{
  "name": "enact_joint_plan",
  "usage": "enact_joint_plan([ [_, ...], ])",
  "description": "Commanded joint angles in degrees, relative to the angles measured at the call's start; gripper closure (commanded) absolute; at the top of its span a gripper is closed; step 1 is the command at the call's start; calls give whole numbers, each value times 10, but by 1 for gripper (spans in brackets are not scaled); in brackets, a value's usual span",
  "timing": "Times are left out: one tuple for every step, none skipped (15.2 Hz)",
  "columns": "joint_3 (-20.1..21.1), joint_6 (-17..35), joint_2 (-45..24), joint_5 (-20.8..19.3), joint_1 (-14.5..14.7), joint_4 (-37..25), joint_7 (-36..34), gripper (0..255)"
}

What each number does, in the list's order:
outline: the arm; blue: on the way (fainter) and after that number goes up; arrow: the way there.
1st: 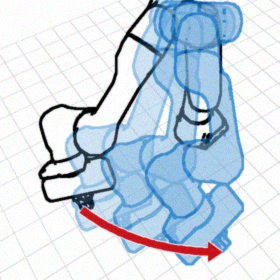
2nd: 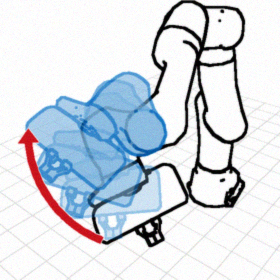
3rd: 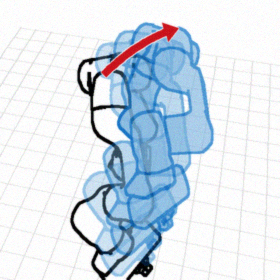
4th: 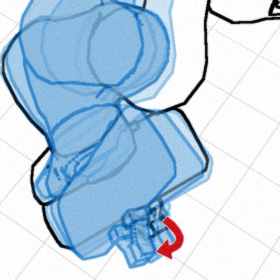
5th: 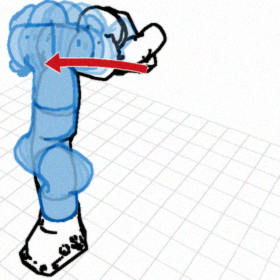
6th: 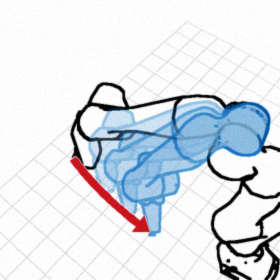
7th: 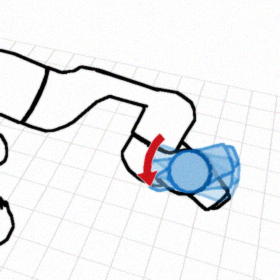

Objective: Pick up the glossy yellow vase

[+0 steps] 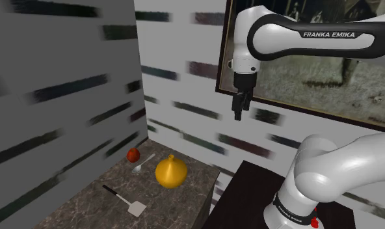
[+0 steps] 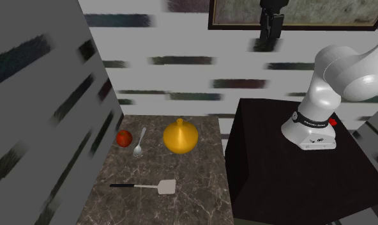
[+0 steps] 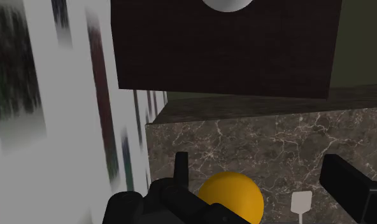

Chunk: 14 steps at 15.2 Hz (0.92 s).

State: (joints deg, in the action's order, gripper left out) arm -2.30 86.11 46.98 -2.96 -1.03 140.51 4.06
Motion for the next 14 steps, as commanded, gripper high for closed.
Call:
enact_joint_plan([
  [0,0,0,0,0,0,0,0],
  [1,22,-12,2,2,8,-2,0],
  [2,44,-24,4,4,16,-3,0],
  [3,66,-38,5,6,22,-4,0],
  [5,88,-52,7,7,28,-6,0],
  [6,110,-67,9,9,33,-7,0],
  [7,132,-83,10,11,37,-8,0],
  [8,154,-100,12,13,40,-9,0],
  [10,176,-118,13,15,42,-10,0],
  [11,198,-136,15,16,43,-11,0],
  [12,219,-155,16,18,44,-12,0],
  [13,240,-174,18,20,43,-13,0],
  [14,261,-194,19,22,42,-14,0],
  [16,282,-214,20,24,40,-15,0],
])
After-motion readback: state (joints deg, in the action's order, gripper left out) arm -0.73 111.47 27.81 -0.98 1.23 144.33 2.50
